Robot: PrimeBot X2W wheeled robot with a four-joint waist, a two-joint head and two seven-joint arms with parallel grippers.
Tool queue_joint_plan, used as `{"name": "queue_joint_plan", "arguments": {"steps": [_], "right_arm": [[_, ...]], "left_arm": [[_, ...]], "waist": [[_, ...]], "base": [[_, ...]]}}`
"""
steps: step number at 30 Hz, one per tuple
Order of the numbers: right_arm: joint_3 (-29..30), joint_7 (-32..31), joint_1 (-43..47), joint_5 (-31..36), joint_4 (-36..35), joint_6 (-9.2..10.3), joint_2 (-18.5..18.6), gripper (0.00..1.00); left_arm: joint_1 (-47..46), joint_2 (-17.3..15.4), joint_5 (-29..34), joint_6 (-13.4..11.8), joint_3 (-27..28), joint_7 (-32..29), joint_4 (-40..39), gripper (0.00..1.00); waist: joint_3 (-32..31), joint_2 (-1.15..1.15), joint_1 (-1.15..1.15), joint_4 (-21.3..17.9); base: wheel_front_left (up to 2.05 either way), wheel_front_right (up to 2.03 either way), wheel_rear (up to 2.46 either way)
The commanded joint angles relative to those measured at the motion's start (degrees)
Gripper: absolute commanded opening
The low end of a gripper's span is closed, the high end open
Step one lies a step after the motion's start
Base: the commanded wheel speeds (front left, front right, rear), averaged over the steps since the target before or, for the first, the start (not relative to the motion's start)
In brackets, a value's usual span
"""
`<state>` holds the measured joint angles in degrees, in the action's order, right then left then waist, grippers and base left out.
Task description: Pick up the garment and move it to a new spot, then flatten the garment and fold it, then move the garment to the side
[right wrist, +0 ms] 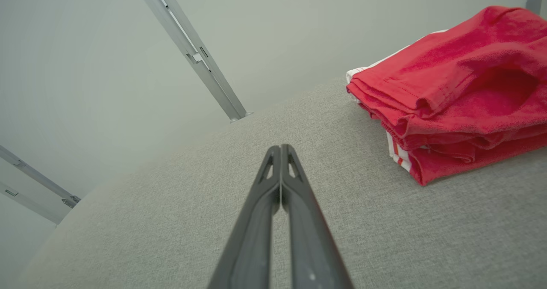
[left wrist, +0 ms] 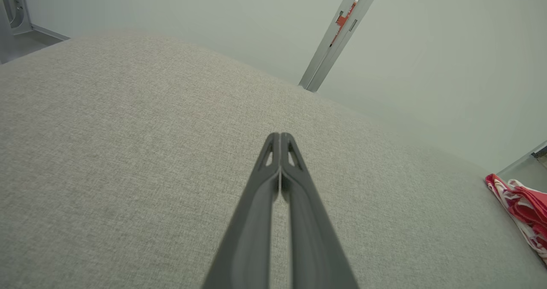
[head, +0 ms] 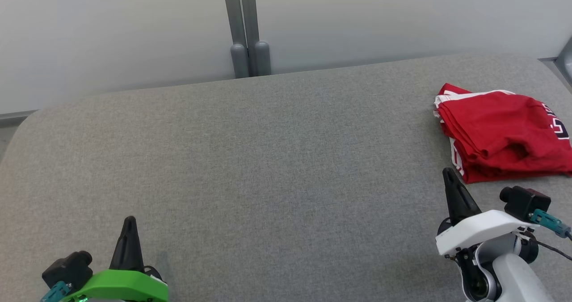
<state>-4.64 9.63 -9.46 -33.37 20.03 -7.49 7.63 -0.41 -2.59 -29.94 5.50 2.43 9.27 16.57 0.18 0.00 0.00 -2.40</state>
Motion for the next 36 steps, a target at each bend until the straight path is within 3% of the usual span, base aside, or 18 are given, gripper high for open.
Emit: {"name": "queue_joint_plan", "arguments": {"steps": [1,36], "right_arm": [[0.65,-0.56,-0.31,-2.27,-1.19,0.0,-0.02,0.0],[5.4,-7.56,1.33,-27.53,-3.51,-0.01,-2.12,0.0]], "left_arm": [[-1.71,-0.26,-2.51,0.22,0.4,-0.42,-1.13,0.0],[-3.82,-0.35,-29.22,1.12,2.1,-7.28,-1.87,0.0]], "waist": [[0.0,0.0,0.0,0.03],[0.0,0.0,0.0,0.82]], "base": [[0.0,0.0,0.0],[0.0,0.0,0.0]]}}
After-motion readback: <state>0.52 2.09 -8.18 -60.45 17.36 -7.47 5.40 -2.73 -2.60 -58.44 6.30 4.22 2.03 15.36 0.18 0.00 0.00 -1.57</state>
